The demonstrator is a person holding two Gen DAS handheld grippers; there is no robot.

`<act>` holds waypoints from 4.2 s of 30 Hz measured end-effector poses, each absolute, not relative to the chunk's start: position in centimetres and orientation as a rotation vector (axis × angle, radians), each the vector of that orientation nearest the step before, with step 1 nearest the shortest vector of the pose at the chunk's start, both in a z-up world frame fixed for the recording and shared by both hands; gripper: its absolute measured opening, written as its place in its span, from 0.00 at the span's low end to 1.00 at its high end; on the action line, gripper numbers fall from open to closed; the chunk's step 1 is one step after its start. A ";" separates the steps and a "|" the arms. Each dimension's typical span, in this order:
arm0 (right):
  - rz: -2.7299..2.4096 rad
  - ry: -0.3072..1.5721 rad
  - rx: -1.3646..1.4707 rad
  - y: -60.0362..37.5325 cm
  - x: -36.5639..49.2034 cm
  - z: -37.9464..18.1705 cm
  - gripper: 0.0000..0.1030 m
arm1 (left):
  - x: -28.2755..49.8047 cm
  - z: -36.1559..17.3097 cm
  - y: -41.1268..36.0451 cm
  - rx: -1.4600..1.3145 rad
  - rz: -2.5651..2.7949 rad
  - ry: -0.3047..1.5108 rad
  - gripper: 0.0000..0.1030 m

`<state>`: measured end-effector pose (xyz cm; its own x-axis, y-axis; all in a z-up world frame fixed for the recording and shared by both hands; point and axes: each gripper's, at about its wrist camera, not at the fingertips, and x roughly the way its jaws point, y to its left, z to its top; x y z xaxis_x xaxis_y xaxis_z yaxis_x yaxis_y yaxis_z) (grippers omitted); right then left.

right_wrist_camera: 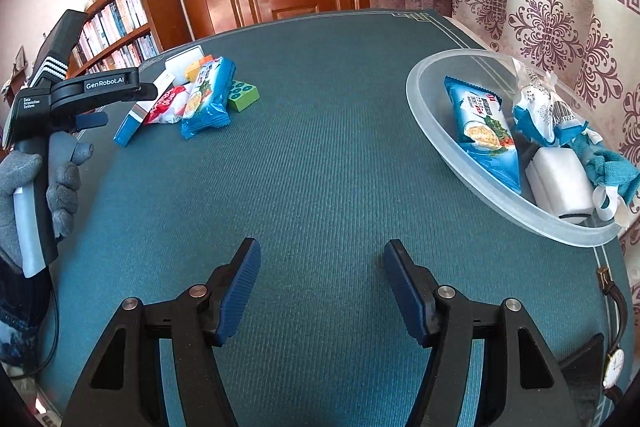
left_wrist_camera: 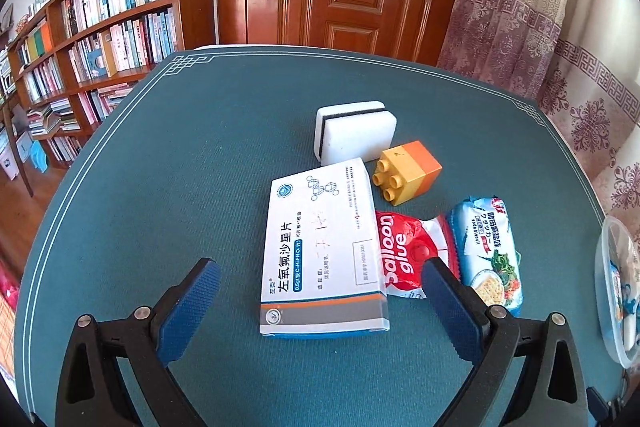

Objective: Organize objects
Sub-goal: 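Move the left gripper to the white medicine box and close on it, then grasp the blue cracker packet with the right gripper while the left gripper holds the medicine box, then carry the cracker packet into the basin with the right gripper while the left gripper holds the box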

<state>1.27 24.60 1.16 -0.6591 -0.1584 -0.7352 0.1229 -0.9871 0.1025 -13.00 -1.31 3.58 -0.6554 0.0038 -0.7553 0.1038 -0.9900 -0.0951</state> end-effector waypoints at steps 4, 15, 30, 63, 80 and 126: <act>-2.732 -0.056 1.210 24.4 1.3 1.1 0.67 | -13.8 3.1 -2.3 1.316 -2.817 0.260 0.99; -2.746 -0.032 1.200 24.0 1.4 0.9 0.71 | -14.6 2.2 -3.6 1.371 -2.856 0.402 0.85; -2.736 0.100 1.235 22.6 1.2 0.5 0.83 | -13.3 3.1 -4.6 1.322 -2.881 0.467 0.65; -2.654 0.139 1.068 12.9 -9.1 4.4 0.67 | -8.8 4.3 -4.7 1.143 -2.870 0.306 0.65; -2.679 0.289 1.102 10.4 -13.2 2.7 0.55 | -8.7 4.1 -4.8 1.155 -2.866 0.324 0.65; -2.764 -0.138 1.085 22.4 -1.8 6.1 0.42 | -6.4 4.1 2.0 1.212 -3.057 0.112 0.65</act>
